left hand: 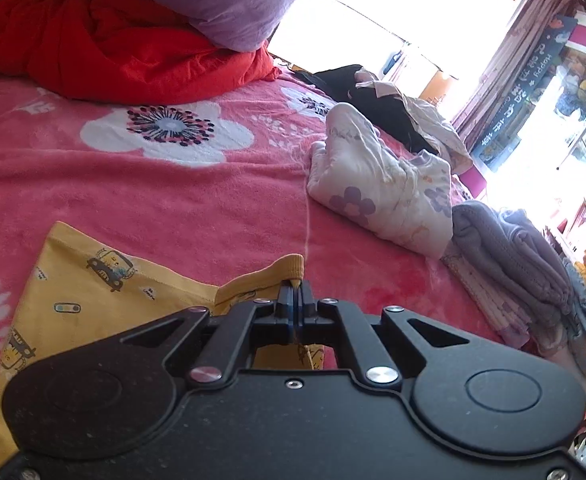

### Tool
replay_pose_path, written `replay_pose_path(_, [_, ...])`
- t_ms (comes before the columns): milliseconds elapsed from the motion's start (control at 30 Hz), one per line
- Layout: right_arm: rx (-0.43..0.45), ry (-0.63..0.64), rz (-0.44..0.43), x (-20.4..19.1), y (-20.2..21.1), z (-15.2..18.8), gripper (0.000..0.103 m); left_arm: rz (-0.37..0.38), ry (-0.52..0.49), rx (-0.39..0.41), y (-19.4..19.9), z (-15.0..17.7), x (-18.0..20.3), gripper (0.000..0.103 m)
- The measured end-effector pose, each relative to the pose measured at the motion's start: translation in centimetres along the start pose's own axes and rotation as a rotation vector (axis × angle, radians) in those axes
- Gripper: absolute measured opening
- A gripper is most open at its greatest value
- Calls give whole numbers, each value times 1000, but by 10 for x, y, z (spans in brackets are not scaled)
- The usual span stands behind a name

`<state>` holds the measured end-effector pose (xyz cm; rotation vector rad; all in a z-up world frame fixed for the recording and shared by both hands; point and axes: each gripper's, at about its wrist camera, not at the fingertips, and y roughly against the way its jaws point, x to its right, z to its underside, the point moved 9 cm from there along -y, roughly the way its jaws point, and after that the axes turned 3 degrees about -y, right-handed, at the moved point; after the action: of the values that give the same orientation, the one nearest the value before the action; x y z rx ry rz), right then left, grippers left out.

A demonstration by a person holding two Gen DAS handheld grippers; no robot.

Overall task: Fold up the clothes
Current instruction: 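Lay the lifted leg over the garment body and open the left tool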

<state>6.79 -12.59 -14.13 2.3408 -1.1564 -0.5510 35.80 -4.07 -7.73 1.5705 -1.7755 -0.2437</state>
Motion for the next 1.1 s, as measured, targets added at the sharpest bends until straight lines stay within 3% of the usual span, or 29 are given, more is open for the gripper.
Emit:
replay_pose_path(267, [-17,190,74,-15,-5,6,47,-16,-120,-35,-20,14,13,0])
replay_pose_path(667, [-27,218,93,-18,-8,7,48,-78,-347,-88,-53,34,29,0])
replay_pose_path(767, [-28,222,94,-18,-8,7,48,-84,-407,-100,-57,39,33,5])
replay_pose_path(867, [-30,221,93,-18,-9,7,49,-34,-379,-56,-35,32,31,37])
replay_pose_path(1000, [-31,214,97,-18,-10,6,50,-22,-378,-15,0,32,20,39])
replay_pose_path(1100, [-32,200,99,-18,-10,4,51,-4,-396,-21,30,51,14,37])
